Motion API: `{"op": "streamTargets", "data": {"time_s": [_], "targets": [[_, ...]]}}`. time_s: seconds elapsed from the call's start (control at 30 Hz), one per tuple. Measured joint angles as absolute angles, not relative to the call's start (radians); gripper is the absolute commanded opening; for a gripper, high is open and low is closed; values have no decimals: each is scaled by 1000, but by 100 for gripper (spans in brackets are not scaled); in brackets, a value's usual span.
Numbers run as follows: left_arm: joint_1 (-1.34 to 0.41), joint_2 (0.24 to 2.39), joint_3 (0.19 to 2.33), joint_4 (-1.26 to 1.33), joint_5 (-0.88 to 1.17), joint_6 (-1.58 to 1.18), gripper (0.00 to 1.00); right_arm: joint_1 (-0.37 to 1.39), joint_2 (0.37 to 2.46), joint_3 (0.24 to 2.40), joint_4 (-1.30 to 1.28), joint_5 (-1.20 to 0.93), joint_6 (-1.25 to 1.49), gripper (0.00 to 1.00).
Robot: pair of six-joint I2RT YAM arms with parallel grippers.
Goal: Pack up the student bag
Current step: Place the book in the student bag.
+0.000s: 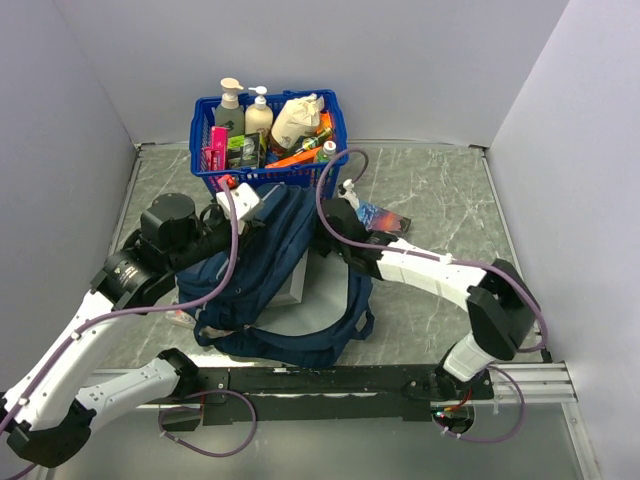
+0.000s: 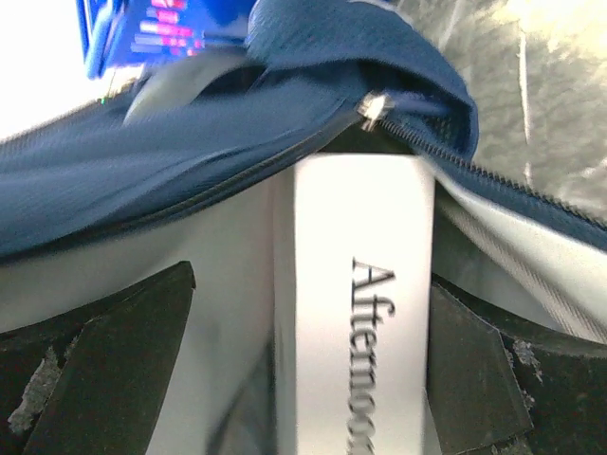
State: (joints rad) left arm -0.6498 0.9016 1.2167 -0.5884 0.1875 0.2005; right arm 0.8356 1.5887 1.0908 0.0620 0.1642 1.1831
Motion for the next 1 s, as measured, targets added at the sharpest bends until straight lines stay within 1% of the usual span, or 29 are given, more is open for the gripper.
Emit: {"op": "streamTargets", "data": {"time_s": [0.27,0.3,0.37,0.4,0.47,0.5,0.53,0.57,0.6,1.0], "targets": [[-641,908,1217,-561,141,197,1,834,1418,1072,-84,56,965,100],[-641,908,1217,-560,141,197,1,834,1393,1072,-102,38,939,95],[-641,912,1217,-560,143,197,1,834,1343,1060,-120,6,886,80],[-641,914,1217,-559,146,197,1,834,1312,1042,-118,-11,862,62],[-641,919,1217,-559,154,197,1,834,1253,1002,-128,-39,815,35],[-641,921,1217,-559,160,197,1,834,1234,994,-139,-49,796,12],[-641,924,1217,-559,163,197,1,834,1225,993,-151,-55,780,6],[-641,926,1217,-558,165,197,1,835,1225,993,-154,-59,762,2],[-641,929,1217,-558,169,197,1,835,1227,993,-163,-65,753,0],[-641,932,1217,-557,187,201,1,838,1268,951,-268,-101,664,0]]}}
